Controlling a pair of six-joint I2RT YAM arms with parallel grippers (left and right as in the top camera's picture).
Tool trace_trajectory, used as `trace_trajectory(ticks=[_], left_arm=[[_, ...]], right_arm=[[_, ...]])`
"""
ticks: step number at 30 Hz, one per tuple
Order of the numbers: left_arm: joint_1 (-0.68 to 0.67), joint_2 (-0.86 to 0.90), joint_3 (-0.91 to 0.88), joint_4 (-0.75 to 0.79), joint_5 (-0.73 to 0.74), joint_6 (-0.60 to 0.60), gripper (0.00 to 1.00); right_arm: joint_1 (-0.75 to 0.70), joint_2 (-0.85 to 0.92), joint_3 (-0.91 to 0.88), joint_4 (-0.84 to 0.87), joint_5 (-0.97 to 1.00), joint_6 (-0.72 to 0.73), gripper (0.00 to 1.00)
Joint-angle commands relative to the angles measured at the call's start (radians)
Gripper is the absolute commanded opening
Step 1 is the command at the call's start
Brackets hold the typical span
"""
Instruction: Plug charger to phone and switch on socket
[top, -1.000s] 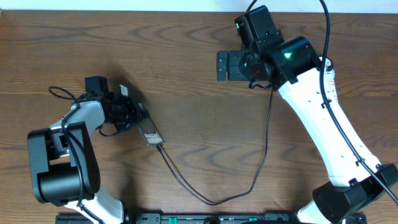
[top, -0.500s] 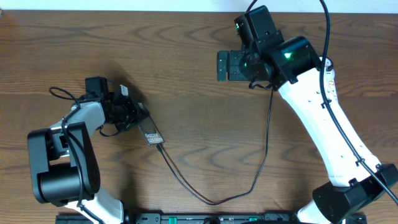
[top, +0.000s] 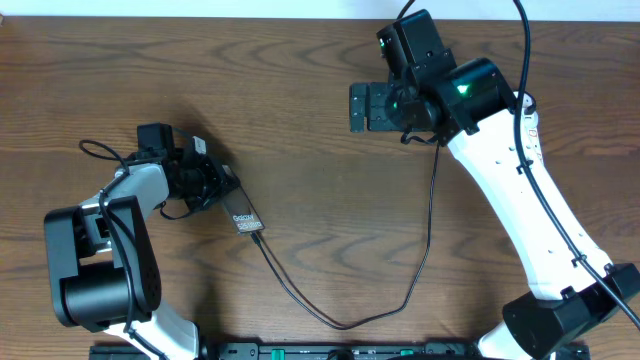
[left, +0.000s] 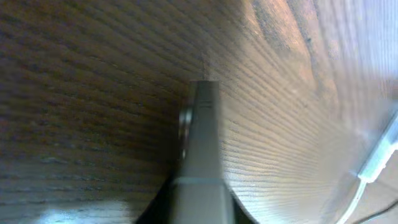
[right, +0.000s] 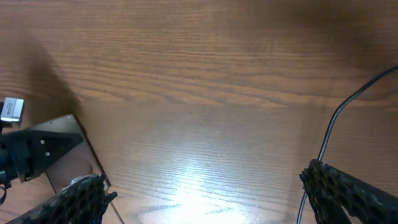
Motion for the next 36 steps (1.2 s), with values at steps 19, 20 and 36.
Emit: trace_trajectory(ticks=[19,20,36], left_arm=[[-0.002,0.0,-0.02,-0.039,-0.036,0.002,0.43],[-0.002,0.0,-0.02,-0.043,-0.036,0.002,0.45],[-0.002,0.0,-0.02,-0.106,-0.048,0.003,0.6]], right_arm=[[0.006,-0.004,0.008,-0.008,0.012,-0.01,0.99],[0.006,-0.004,0.008,-0.008,0.012,-0.01,0.99],[0.006,-0.004,0.008,-0.016,0.012,-0.01,0.99]])
